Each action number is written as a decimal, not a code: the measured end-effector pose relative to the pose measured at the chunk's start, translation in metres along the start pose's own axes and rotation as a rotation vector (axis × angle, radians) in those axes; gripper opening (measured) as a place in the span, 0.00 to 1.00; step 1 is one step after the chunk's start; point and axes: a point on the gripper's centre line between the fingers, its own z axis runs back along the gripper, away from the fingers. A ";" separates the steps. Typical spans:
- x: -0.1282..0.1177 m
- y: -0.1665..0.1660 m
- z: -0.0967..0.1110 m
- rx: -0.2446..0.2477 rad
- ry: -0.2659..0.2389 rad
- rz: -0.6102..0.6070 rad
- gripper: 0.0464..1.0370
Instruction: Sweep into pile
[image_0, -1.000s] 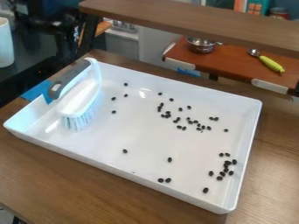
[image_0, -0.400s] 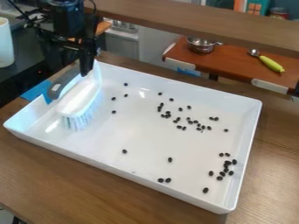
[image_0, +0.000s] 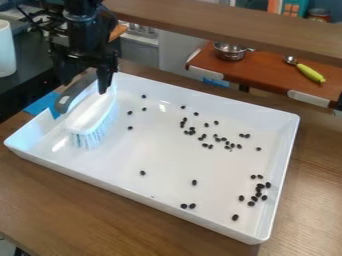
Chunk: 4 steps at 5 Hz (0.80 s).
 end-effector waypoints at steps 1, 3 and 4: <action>0.002 0.009 -0.009 0.002 -0.009 0.005 0.97; 0.004 0.018 -0.033 -0.010 0.051 -0.008 0.97; 0.008 0.020 -0.037 0.006 0.074 -0.006 0.92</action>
